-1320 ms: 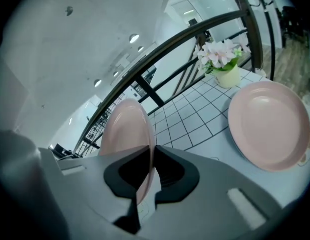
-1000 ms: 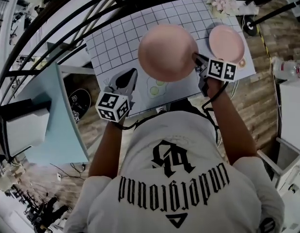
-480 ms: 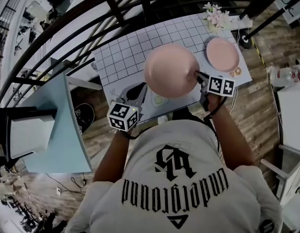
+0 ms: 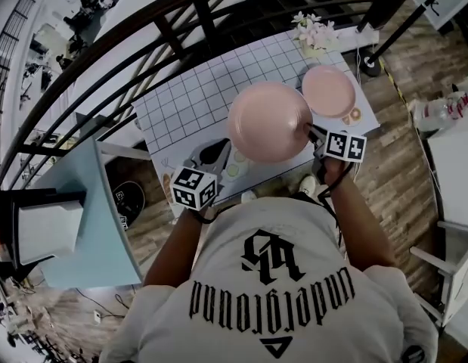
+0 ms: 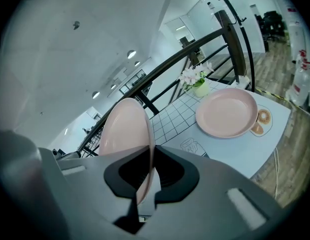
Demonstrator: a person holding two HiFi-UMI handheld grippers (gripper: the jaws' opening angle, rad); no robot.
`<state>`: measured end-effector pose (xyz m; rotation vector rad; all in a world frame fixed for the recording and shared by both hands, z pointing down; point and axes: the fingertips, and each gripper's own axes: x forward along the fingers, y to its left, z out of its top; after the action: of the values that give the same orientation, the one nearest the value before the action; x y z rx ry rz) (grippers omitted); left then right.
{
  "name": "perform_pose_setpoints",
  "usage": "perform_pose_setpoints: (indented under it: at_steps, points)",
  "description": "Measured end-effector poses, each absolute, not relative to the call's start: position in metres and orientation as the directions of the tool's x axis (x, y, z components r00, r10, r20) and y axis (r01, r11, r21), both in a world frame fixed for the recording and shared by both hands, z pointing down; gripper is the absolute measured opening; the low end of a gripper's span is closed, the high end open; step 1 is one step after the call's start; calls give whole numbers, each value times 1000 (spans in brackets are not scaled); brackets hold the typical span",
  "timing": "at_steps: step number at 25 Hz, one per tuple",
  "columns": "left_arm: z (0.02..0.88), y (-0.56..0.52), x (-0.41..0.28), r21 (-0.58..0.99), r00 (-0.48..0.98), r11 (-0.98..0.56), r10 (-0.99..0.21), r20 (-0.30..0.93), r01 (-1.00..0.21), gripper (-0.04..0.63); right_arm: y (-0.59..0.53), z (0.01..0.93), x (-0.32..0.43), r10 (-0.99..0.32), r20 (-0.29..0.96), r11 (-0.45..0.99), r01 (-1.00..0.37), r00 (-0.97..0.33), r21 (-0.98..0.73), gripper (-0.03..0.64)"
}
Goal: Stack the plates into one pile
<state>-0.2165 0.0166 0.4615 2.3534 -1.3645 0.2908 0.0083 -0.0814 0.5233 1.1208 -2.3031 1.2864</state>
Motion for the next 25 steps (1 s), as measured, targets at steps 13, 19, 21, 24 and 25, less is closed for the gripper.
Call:
perform_pose_setpoints:
  at_steps: [13, 19, 21, 24, 25]
  points:
    - [456, -86, -62, 236, 494, -435, -791, 360, -869, 49, -156, 530, 191, -508, 579, 282, -759, -637, -587, 22]
    - [460, -113, -2, 237, 468, -406, -807, 360, -883, 49, -183, 532, 258, -493, 585, 293, -756, -644, -585, 23]
    - [460, -125, 19, 240, 456, -392, -814, 360, -888, 49, -194, 535, 285, -491, 587, 289, -757, -643, -586, 23]
    - [463, -133, 40, 243, 453, -387, -812, 367, -890, 49, -201, 539, 310, -491, 589, 281, -757, -641, -590, 23]
    - [464, -134, 47, 242, 457, -391, -808, 371, -888, 49, -201, 540, 316, -492, 589, 276, -757, -641, -593, 23]
